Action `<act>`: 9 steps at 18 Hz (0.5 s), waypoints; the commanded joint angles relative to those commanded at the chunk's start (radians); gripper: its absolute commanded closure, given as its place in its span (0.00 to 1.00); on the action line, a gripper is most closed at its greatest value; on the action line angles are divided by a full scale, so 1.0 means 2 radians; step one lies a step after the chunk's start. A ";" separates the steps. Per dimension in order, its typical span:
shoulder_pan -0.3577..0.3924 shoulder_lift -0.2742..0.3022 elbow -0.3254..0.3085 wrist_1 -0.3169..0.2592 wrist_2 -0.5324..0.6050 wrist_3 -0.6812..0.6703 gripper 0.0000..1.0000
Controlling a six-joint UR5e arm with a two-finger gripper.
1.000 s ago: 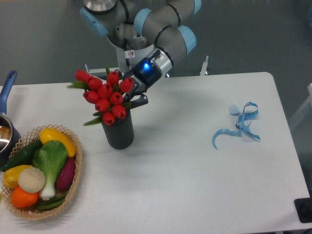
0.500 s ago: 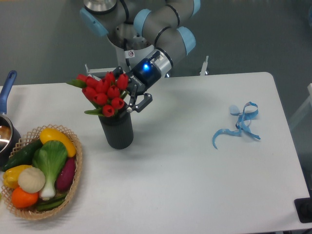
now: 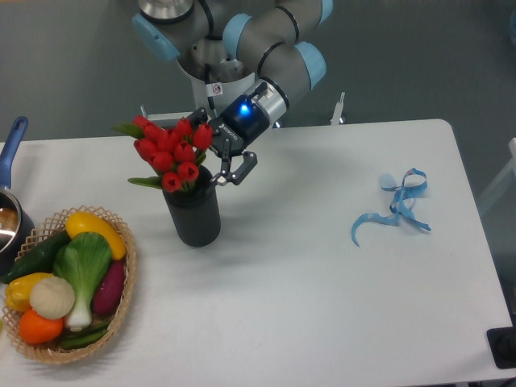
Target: Insert the flowers into the vase
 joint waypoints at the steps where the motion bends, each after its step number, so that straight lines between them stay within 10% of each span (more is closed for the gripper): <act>1: 0.003 0.002 0.000 0.000 0.003 0.000 0.00; 9: 0.062 0.038 0.004 0.000 0.101 -0.002 0.00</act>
